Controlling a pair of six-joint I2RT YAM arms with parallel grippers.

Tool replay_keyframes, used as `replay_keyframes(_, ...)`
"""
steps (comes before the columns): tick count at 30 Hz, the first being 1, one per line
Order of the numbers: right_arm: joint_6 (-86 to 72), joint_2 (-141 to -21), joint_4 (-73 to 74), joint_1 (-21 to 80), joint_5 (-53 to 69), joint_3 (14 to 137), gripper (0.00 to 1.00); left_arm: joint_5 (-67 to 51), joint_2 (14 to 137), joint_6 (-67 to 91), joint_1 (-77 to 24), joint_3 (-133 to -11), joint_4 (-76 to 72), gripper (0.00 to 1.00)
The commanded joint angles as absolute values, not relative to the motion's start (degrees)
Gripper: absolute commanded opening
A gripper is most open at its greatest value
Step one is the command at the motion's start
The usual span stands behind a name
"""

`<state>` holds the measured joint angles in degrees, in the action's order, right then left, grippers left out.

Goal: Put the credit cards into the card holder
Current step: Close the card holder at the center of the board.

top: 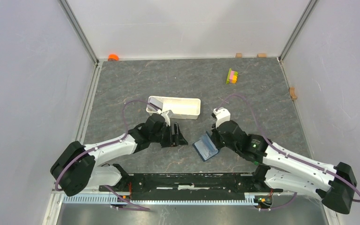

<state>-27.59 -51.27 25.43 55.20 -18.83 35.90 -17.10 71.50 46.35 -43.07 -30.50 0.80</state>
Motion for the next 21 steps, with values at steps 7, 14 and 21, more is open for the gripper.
replay_keyframes(7,-33.6,-59.8,10.0,64.4,-10.7,30.8,0.0,-22.0,70.7,47.7,-42.4,-27.5,-6.0,0.77)
replay_keyframes(14,-36.0,-64.6,1.9,65.7,-3.6,27.2,0.08,-22.2,71.9,49.0,-42.6,-26.8,-8.4,0.76)
replay_keyframes(21,-30.7,-60.8,5.3,66.3,-2.8,32.3,0.42,-20.9,74.1,51.4,-44.6,-26.1,-11.8,0.75)
